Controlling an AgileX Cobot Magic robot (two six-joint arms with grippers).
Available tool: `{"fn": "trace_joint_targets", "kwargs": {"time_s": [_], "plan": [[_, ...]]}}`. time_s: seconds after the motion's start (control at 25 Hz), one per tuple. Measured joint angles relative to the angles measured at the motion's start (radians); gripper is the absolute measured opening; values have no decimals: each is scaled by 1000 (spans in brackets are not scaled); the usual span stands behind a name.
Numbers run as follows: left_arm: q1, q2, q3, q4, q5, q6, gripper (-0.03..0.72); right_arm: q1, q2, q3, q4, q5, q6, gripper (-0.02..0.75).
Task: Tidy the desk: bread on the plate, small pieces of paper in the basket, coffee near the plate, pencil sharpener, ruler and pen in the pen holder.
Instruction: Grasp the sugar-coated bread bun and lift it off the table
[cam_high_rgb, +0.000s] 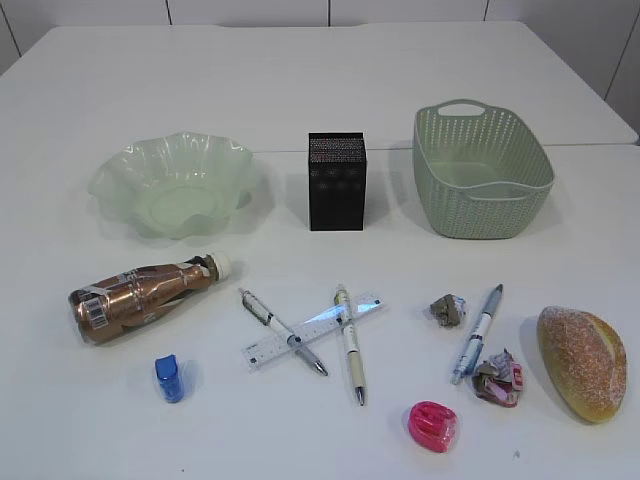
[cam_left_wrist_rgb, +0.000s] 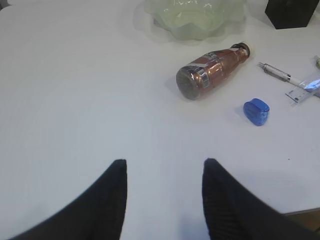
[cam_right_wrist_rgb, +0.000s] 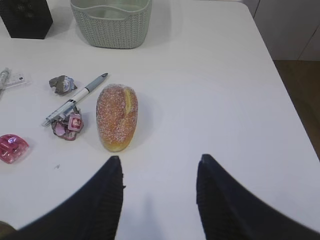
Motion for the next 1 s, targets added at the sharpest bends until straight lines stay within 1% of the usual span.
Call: {"fn": "trace_joint_targets", "kwargs": {"time_s": [0.64,0.8,1.0], "plan": [[0,0,0,0,0,0,341,0,0,0,0,0,0,386],[0,0,-36,-13,-41,0,341,0,0,-16,7,0,0,386],[0,3,-93,-33,-95,0,341,0,0,-87,31,-77,0,386]]}}
